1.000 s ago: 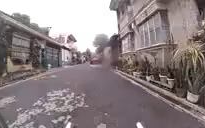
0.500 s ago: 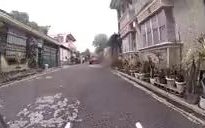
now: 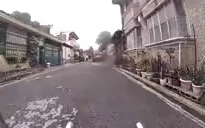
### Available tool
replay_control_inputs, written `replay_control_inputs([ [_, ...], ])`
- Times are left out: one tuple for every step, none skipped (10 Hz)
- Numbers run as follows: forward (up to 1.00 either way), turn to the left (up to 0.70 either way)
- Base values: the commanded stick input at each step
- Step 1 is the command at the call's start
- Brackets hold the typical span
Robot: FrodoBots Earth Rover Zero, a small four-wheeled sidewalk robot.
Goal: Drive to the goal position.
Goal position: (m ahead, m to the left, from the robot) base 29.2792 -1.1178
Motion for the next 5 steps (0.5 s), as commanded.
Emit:
replay_control_inputs([
  [0.7, 0.01],
  [0.7, 0.01],
  [0.7, 0.01],
  [0.7, 0.01],
  [0.7, 0.01],
])
